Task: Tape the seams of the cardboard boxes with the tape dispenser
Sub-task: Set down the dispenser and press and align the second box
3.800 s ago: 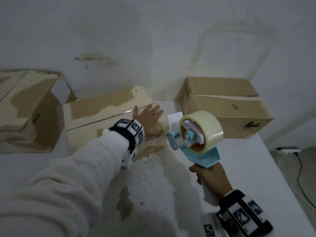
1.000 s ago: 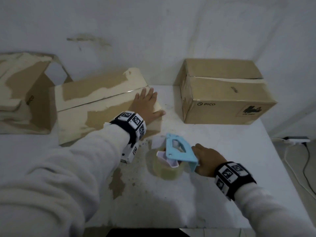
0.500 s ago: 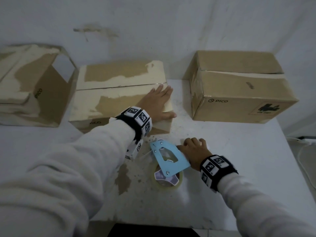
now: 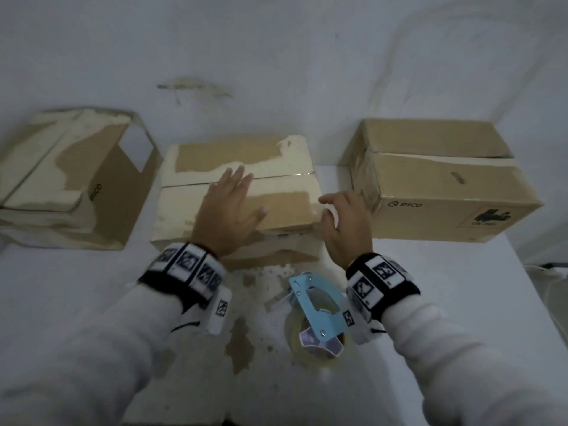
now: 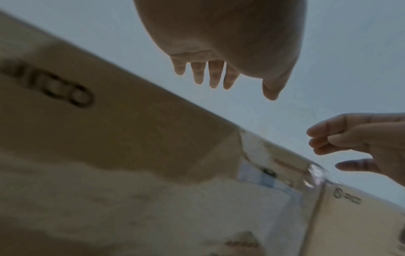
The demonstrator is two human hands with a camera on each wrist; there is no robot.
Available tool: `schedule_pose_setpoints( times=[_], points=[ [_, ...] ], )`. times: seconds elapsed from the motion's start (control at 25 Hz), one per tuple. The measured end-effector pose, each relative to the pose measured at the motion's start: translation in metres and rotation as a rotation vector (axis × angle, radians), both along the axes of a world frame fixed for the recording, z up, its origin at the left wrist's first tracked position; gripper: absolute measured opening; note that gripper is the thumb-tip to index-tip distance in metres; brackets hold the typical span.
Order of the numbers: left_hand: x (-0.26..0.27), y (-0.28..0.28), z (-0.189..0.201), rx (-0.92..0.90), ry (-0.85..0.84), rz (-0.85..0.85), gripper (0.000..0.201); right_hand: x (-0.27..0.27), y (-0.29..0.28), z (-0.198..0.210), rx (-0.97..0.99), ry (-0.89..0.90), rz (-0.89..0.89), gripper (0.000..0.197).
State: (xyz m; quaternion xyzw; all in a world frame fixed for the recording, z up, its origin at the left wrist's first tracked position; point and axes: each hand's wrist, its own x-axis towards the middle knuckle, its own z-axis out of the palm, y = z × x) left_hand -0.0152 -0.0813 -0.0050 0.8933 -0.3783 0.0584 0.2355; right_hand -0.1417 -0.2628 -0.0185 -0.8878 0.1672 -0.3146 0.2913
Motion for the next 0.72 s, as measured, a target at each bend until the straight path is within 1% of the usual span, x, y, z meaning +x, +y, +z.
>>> schedule_pose_setpoints(
  times=[0.08, 0.16, 0.24, 0.28, 0.36, 0.48, 0.56, 0.64, 0.72],
  points=[
    [0.013, 0.038, -0.006, -0.062, -0.022, 0.081, 0.076, 0.017, 0.011, 0.004, -0.01, 0.079, 0.005, 0.036],
    [0.024, 0.07, -0.013, -0.053, -0.007, 0.183, 0.078, 0.028, 0.016, -0.005, -0.008, 0.222, 0.013, 0.049],
    [0.029, 0.091, -0.021, 0.029, 0.078, 0.261, 0.084, 0.03, 0.018, -0.019, 0.009, 0.335, 0.017, 0.059],
    [0.028, 0.096, -0.026, 0.059, 0.15, 0.279, 0.086, 0.028, 0.017, -0.025, 0.012, 0.35, 0.011, 0.063],
    [0.027, 0.101, -0.035, 0.023, 0.262, 0.286, 0.085, 0.029, 0.018, -0.031, 0.038, 0.31, 0.003, 0.065],
    [0.026, 0.102, -0.04, -0.124, 0.318, 0.293, 0.092, 0.028, 0.024, -0.029, 0.143, 0.234, -0.044, 0.064],
    [0.027, 0.103, -0.04, -0.229, 0.36, 0.311, 0.091, 0.03, 0.028, -0.027, 0.278, 0.142, -0.08, 0.06],
    [0.026, 0.101, -0.038, -0.322, 0.429, 0.333, 0.086, 0.033, 0.03, -0.025, 0.429, 0.04, -0.147, 0.049],
    [0.027, 0.101, -0.038, -0.419, 0.503, 0.355, 0.084, 0.037, 0.028, -0.025, 0.644, -0.059, -0.209, 0.044]
  ],
)
